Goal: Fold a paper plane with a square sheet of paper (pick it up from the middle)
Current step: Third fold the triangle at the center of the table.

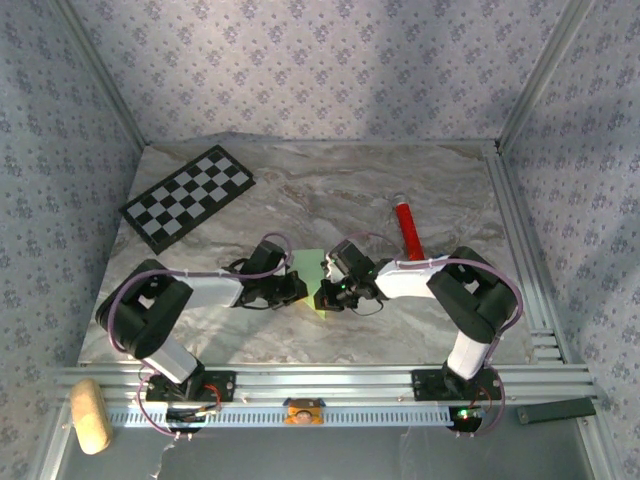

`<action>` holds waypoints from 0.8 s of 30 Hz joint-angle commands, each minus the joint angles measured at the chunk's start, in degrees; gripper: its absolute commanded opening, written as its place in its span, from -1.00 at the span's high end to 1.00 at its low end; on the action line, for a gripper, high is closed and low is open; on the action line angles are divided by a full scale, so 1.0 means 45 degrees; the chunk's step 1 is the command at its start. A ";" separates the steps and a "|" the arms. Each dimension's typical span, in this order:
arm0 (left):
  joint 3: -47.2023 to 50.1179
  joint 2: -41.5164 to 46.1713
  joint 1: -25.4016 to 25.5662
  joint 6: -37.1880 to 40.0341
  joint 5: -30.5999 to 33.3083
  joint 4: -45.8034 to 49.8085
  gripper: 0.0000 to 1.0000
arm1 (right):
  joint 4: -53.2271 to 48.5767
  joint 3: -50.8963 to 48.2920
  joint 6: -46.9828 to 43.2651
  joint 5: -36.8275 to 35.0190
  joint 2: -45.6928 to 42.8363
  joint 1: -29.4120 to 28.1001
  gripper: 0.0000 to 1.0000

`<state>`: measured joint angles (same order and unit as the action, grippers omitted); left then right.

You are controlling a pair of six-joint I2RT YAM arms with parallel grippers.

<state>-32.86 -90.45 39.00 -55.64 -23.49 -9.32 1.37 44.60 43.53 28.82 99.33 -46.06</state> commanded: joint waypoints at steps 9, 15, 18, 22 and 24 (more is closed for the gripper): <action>0.0506 -0.0204 -0.0830 -0.0080 0.0935 0.0353 0.84 | -0.1203 -0.0828 0.0029 -0.0959 0.0566 -0.0134 0.90; 0.0443 -0.0085 -0.1763 0.0117 0.0535 0.0428 0.82 | -0.1121 -0.0927 0.0003 -0.0828 0.0527 -0.0104 0.90; 0.0275 -0.0209 -0.2125 0.0176 0.0449 0.0560 0.82 | -0.1116 -0.1034 -0.0003 -0.0863 0.0488 -0.0077 0.90; 0.0266 -0.0331 -0.2525 0.0235 0.0448 0.0787 0.83 | -0.1006 -0.1191 0.0044 -0.0821 0.0360 -0.0056 0.90; 0.0339 -0.0344 -0.2727 0.0292 0.0432 0.0861 0.83 | -0.1004 -0.1219 0.0053 -0.0818 0.0317 -0.0037 0.90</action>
<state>-31.94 -90.50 28.80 -55.94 -26.15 -9.87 5.45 42.39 43.75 29.21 99.00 -46.15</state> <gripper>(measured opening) 0.086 0.052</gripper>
